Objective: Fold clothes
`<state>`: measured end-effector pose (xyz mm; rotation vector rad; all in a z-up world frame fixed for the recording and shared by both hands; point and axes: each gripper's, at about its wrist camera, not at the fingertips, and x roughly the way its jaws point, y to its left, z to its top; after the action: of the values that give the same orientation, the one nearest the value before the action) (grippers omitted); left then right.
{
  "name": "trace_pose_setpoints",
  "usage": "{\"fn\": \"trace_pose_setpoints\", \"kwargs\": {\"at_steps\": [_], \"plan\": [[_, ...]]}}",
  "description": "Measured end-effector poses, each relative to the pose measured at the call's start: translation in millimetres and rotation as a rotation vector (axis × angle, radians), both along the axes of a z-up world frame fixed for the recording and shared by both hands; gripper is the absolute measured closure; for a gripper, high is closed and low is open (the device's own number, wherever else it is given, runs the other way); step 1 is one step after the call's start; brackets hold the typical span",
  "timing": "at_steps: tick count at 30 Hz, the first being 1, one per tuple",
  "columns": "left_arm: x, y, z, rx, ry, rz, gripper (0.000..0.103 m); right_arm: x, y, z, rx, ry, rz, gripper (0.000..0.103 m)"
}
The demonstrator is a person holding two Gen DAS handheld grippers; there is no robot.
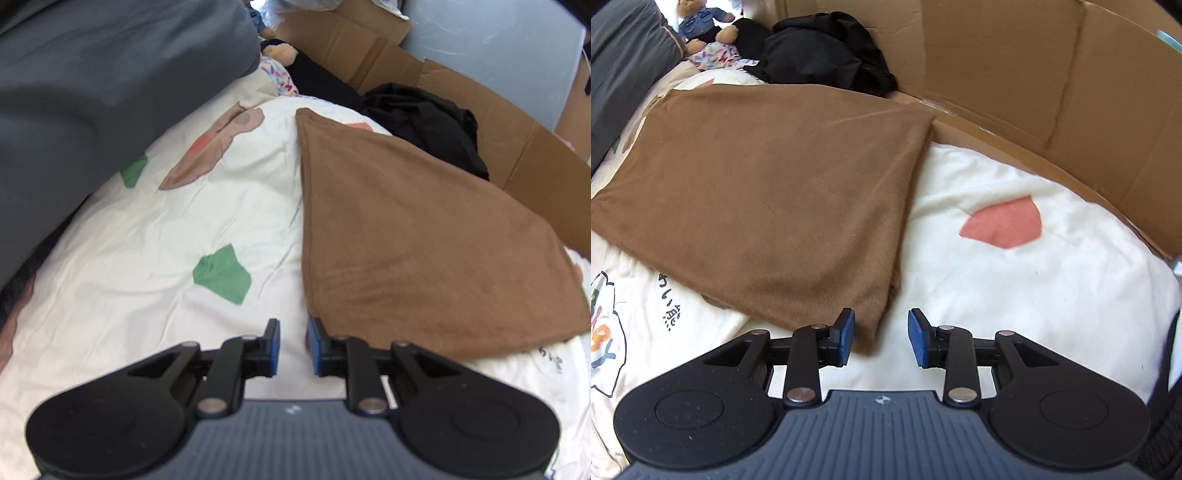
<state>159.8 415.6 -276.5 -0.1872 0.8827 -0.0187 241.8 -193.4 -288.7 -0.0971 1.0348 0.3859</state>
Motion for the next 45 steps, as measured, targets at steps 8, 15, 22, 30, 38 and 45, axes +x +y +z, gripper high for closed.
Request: {"fn": "trace_pose_setpoints", "kwargs": {"at_steps": [8, 15, 22, 30, 38, 45], "plan": [[-6, -23, 11, -0.011, -0.085, -0.069, 0.079, -7, -3, 2, 0.017, -0.02, 0.013, 0.067], [8, -58, -3, 0.023, -0.024, -0.179, 0.086, -8, 17, -3, 0.02, -0.027, 0.111, 0.069], [23, -55, -22, 0.065, 0.046, -0.133, 0.095, 0, 27, -16, -0.028, 0.006, 0.126, 0.077], [23, -30, -22, 0.089, 0.072, -0.071, 0.1, 4, 20, -24, -0.054, 0.036, 0.091, 0.077], [0, -10, -3, 0.038, 0.081, 0.042, 0.089, -4, 13, -5, -0.027, 0.017, 0.043, 0.076], [-19, 0, -8, -0.195, 0.081, 0.167, 0.08, -11, 10, 3, -0.004, 0.014, 0.027, 0.076]]}}
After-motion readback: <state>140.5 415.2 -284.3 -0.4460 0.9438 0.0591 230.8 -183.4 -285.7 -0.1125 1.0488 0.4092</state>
